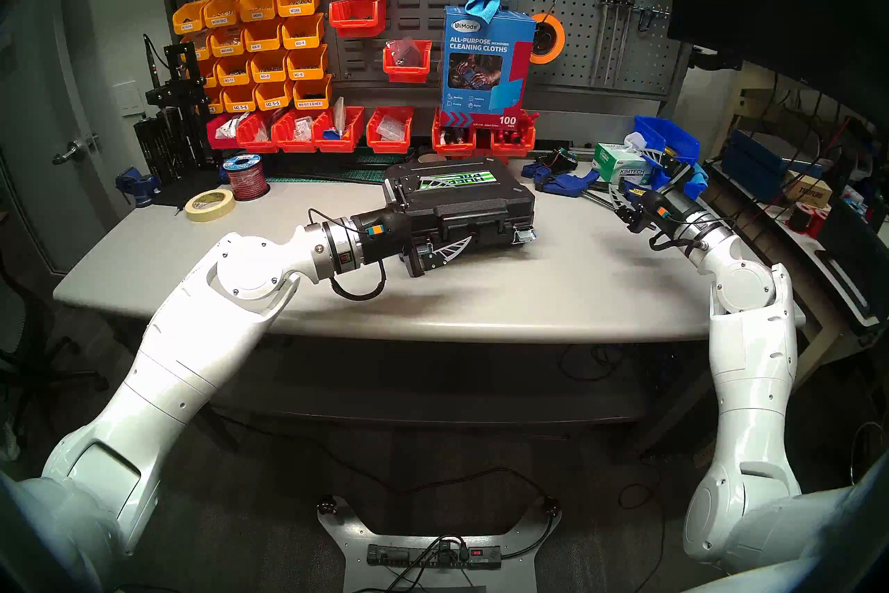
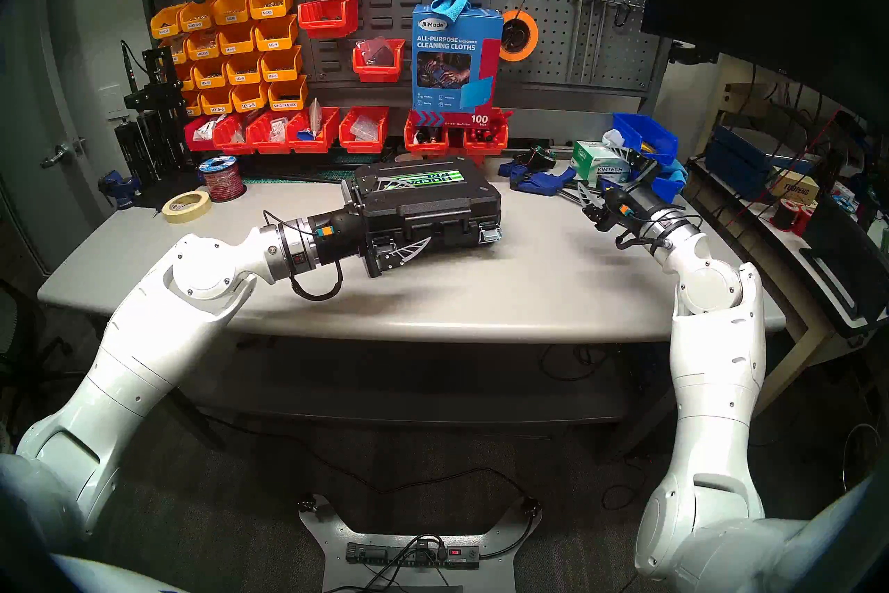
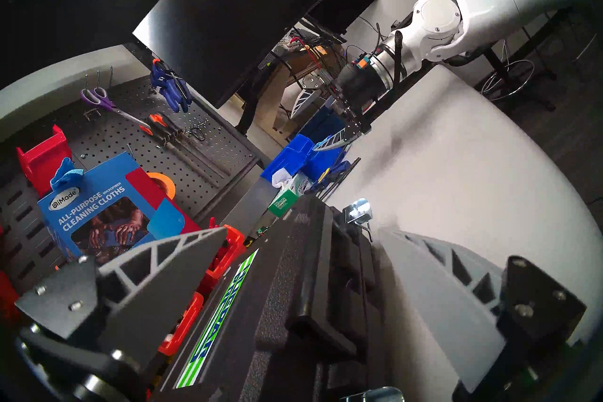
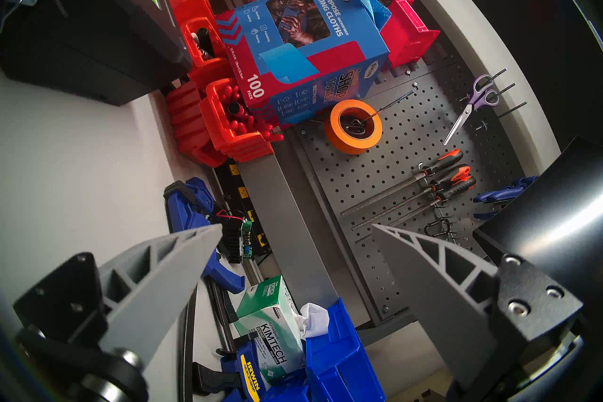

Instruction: Open the tool box

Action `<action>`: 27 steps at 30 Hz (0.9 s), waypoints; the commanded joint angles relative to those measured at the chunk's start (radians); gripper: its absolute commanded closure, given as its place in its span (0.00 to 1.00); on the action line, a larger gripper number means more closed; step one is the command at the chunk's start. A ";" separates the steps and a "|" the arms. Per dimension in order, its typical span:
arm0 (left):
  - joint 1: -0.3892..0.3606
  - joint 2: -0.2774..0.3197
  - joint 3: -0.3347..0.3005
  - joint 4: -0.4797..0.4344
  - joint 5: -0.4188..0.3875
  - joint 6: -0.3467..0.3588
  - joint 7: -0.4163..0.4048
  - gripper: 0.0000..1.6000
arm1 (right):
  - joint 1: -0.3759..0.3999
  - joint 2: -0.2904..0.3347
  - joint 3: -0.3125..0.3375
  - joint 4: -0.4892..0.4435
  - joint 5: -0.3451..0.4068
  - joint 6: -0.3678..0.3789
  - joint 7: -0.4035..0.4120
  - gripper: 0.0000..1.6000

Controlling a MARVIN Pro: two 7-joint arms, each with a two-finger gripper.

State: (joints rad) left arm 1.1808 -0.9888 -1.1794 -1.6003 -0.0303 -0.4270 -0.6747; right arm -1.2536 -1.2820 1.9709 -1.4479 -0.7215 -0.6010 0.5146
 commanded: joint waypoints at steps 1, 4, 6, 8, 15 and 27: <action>-0.023 -0.025 0.014 0.039 0.053 -0.015 0.025 0.00 | 0.014 0.002 -0.002 -0.013 0.002 -0.002 -0.003 0.00; -0.036 -0.039 0.019 0.061 0.070 -0.019 0.033 0.00 | 0.014 0.002 -0.001 -0.013 0.002 -0.002 -0.002 0.00; -0.041 -0.045 0.022 0.072 0.076 -0.023 0.036 0.00 | 0.014 0.002 -0.001 -0.013 0.002 -0.002 -0.002 0.00; -0.044 -0.048 0.023 0.077 0.079 -0.026 0.038 0.00 | 0.014 0.002 -0.001 -0.013 0.002 -0.003 -0.002 0.00; -0.051 -0.060 0.026 0.093 0.082 -0.034 0.039 0.00 | 0.014 0.002 -0.001 -0.013 0.002 -0.003 -0.002 0.00; -0.059 -0.073 0.028 0.115 0.085 -0.041 0.036 0.00 | 0.015 0.001 -0.001 -0.013 0.001 -0.003 -0.002 0.00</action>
State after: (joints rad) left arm 1.1480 -1.0504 -1.1477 -1.4852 0.0608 -0.4649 -0.6371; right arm -1.2530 -1.2830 1.9720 -1.4479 -0.7223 -0.6014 0.5157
